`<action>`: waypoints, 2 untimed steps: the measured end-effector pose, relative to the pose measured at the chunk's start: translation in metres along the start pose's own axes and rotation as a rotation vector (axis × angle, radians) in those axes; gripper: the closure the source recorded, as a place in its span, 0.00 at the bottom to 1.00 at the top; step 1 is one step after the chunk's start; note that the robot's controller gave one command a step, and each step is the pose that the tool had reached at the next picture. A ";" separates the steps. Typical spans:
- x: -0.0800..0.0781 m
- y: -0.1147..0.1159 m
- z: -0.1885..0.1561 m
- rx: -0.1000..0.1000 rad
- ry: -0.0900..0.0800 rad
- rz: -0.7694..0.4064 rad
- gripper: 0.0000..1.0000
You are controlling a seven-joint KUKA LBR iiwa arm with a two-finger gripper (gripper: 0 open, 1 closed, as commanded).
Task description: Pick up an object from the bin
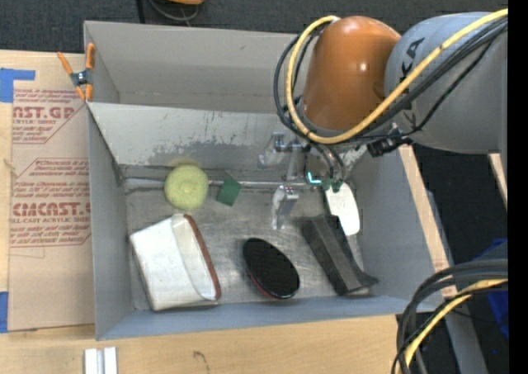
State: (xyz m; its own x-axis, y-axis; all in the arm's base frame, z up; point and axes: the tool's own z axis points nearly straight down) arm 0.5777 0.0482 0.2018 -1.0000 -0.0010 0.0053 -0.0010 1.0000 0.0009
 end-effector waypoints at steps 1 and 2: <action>-0.002 0.000 -0.004 0.000 -0.008 0.000 0.00; 0.053 -0.011 0.073 0.000 -0.009 -0.028 0.00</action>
Offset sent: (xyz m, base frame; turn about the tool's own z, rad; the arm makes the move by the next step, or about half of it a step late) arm -0.0951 -0.0204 -0.1318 -0.0479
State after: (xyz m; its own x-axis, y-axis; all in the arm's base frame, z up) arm 0.5244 0.0372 0.1288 -0.9996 -0.0288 -0.0040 -0.0288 0.9996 0.0005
